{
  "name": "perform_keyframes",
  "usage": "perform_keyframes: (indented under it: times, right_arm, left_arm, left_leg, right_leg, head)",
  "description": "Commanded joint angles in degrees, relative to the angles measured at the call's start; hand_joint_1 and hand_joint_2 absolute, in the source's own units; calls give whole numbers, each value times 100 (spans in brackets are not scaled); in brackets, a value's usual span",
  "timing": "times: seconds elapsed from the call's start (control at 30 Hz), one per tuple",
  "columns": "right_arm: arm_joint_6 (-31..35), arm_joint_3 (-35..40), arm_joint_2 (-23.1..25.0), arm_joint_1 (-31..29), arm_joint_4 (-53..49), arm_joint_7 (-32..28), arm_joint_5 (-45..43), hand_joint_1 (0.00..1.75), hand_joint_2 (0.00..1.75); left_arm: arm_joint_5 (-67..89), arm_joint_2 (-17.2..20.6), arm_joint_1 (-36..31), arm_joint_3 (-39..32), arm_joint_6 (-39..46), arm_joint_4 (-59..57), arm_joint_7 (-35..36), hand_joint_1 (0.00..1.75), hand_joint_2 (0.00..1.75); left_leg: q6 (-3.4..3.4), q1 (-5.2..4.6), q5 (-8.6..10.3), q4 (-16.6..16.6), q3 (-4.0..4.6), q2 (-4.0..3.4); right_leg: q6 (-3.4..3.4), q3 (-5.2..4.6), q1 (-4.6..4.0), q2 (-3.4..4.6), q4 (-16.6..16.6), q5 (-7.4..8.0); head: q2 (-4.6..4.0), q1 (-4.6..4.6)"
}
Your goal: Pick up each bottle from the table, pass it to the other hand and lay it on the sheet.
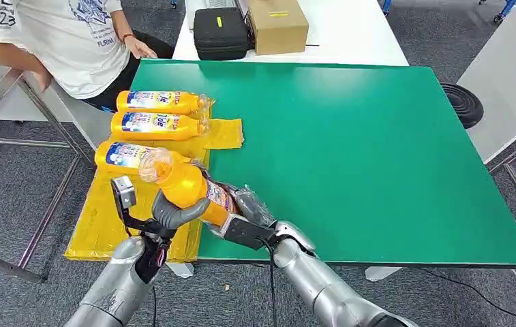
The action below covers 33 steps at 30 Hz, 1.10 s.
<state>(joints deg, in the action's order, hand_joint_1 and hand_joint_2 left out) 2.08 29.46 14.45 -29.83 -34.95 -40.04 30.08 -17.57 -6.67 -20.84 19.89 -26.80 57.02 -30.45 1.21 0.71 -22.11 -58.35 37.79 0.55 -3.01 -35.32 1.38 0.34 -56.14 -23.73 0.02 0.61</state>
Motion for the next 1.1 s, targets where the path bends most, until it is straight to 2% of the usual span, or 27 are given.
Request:
perform_keyframes:
  times: [0.03, 0.27, 0.33, 0.37, 0.4, 0.7, 0.97, 1.1]
  right_arm:
    - [-184, 477, 32, -77, 545, 4, 114, 175, 175]
    - [-173, 569, 9, -80, 551, 4, 39, 175, 175]
    - [-79, 543, 29, -111, 647, 4, 11, 0, 175]
    - [-41, 511, 45, -129, 704, 4, 12, 0, 175]
    - [288, 511, 13, -155, 704, 82, 135, 0, 0]
    - [430, -290, -729, 415, -746, 210, 484, 0, 0]
    - [329, -904, -906, 831, -1688, 338, 783, 0, 0]
    - [309, -1135, -902, 967, -1912, 322, 886, 0, 0]
  left_arm:
    - [-102, -37, -378, 196, -166, -196, -48, 175, 175]
    - [-45, -28, -295, 188, -102, -117, -83, 175, 175]
    - [-17, -30, -279, 158, -41, -87, -90, 175, 175]
    - [-8, -28, -271, 142, -12, -77, -91, 175, 175]
    - [493, 49, -255, 122, 663, 41, -288, 175, 175]
    - [2033, 616, -541, -602, 1972, 89, -454, 175, 175]
    - [3214, 840, -473, -894, 2819, 748, -287, 175, 175]
    - [4488, 1160, -753, -748, 3348, 1029, 105, 175, 175]
  left_leg:
    - [-2, 4, -6, 0, -15, 9]
    - [-2, 6, -12, -1, -28, 10]
    - [-2, 4, -5, 0, -13, 7]
    - [-3, 5, -11, -2, -25, 8]
    - [-2, 7, -8, -3, -17, 8]
    - [-3, 7, -4, 2, -16, 12]
    - [-1, 2, -4, -2, -5, 5]
    - [-2, 5, -10, -9, -11, 6]
  right_leg:
    - [12, 20, -6, -15, 2, -9]
    - [17, 35, -9, -18, 2, -15]
    - [11, 18, -6, -12, 2, -8]
    - [17, 30, -8, -16, 1, -14]
    - [14, 23, -10, -15, 2, -10]
    - [16, 23, -10, -19, 5, -8]
    - [10, 9, -5, -10, -1, -6]
    - [16, 18, -8, -14, -6, -13]
  head:
    - [0, 0]
    - [0, 0]
    - [0, 0]
    - [0, 0]
    - [0, -2]
    - [0, -2]
    - [0, -2]
    - [0, -2]
